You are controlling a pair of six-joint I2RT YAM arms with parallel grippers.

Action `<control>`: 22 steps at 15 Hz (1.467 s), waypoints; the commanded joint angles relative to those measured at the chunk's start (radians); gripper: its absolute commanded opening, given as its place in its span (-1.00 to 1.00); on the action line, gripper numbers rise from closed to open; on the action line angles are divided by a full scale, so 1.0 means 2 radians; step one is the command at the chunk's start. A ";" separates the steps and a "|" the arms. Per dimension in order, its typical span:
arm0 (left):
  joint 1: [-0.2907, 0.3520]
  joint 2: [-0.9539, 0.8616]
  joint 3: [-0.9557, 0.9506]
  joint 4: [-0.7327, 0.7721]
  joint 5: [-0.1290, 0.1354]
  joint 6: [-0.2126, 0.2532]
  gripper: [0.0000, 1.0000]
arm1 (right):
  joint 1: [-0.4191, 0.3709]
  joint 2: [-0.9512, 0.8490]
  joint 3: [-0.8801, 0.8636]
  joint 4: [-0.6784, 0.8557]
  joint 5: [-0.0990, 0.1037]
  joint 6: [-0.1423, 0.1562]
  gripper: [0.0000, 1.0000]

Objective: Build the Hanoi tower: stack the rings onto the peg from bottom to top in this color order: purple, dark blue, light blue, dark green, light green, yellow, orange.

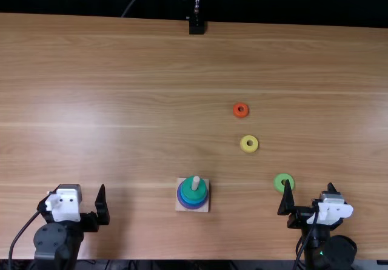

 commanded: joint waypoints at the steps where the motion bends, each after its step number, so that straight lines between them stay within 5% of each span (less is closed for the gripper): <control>1: 0.000 -0.015 -0.037 -0.006 0.021 0.004 1.00 | 0.004 -0.006 -0.032 -0.030 0.014 0.003 1.00; 2: 0.000 -0.015 -0.045 -0.006 0.034 0.004 1.00 | 0.004 -0.006 -0.032 -0.030 0.014 0.003 1.00; 4: 0.001 -0.025 -0.058 -0.004 0.086 0.007 1.00 | 0.004 -0.006 -0.032 -0.030 0.015 0.003 1.00; 6: 0.003 -0.043 -0.058 -0.006 0.111 0.057 1.00 | 0.004 -0.006 -0.032 -0.030 0.014 0.003 1.00; 8: 0.001 -0.053 -0.058 -0.011 0.110 0.116 1.00 | 0.004 -0.006 -0.032 -0.030 0.014 0.003 1.00; 9: 0.000 -0.061 -0.058 -0.018 0.109 0.122 1.00 | 0.004 -0.006 -0.032 -0.030 0.014 0.003 1.00; 12: 0.003 -0.061 -0.058 -0.045 0.094 0.115 1.00 | 0.004 -0.006 -0.032 -0.030 0.014 0.003 1.00; 22: 0.003 -0.061 -0.058 -0.045 0.093 0.114 1.00 | 0.004 -0.006 -0.032 -0.030 0.014 0.003 1.00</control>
